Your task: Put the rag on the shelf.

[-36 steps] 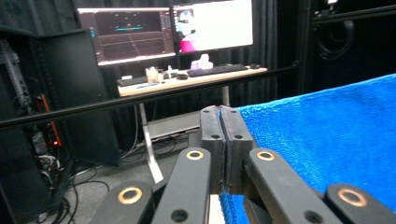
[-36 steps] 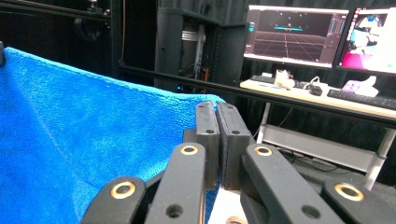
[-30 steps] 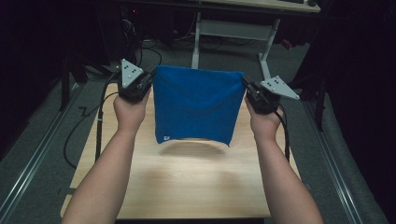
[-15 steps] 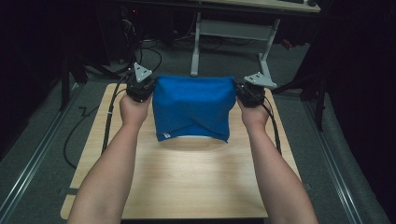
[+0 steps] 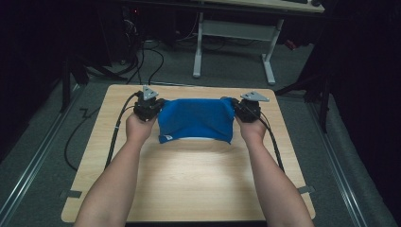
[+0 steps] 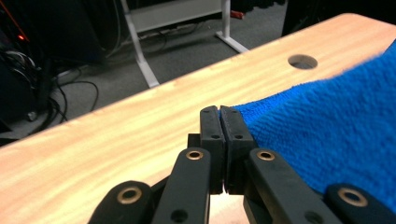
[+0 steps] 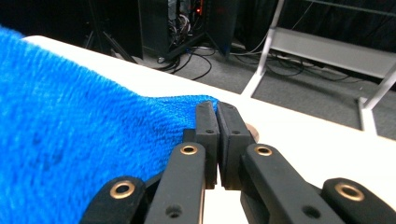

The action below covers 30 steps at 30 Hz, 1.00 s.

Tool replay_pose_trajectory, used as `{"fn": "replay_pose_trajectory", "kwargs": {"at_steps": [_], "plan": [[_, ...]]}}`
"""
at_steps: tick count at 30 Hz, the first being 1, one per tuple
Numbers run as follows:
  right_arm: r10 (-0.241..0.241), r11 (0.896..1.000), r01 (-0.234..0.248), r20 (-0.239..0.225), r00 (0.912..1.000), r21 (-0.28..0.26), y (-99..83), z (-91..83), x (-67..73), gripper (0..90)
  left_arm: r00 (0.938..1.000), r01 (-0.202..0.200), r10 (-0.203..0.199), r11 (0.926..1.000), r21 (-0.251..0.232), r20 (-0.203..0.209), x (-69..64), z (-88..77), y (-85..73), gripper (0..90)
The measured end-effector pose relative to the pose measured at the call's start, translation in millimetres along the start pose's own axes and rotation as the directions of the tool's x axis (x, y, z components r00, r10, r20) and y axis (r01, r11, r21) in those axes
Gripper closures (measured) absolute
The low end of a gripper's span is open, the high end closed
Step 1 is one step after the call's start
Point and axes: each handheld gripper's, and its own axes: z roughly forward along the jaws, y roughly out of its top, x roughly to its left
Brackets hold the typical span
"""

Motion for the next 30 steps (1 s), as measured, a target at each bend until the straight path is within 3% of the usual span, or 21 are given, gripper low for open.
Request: {"fn": "replay_pose_trajectory", "kwargs": {"at_steps": [7, 9, 20, 30], "plan": [[-0.003, 1.000, 0.004, -0.029, 0.9996, 0.020, -15.6, 2.8, 8.7, 88.6, 0.9992, 0.012, -0.014, 0.9994, 0.033, 0.039, -7.8, 6.4, -16.5, 89.2], [-0.002, 1.000, 0.003, -0.034, 0.9994, 0.024, -19.8, 2.9, 11.5, 88.6, 0.9989, -0.001, -0.002, 0.9987, 0.052, 0.046, -10.6, 8.5, -20.3, 89.2], [0.007, 0.998, -0.004, -0.053, 0.9986, 0.064, -38.8, 7.5, 16.2, 88.6, 0.9971, 0.027, -0.032, 0.9974, 0.067, 0.070, -17.5, 11.9, -45.0, 89.1], [0.013, 0.996, -0.008, -0.057, 0.9983, 0.094, -54.0, 9.8, 16.0, 88.5, 0.9970, 0.025, -0.032, 0.9959, 0.087, 0.071, -20.3, 11.7, -57.9, 89.1]]}}
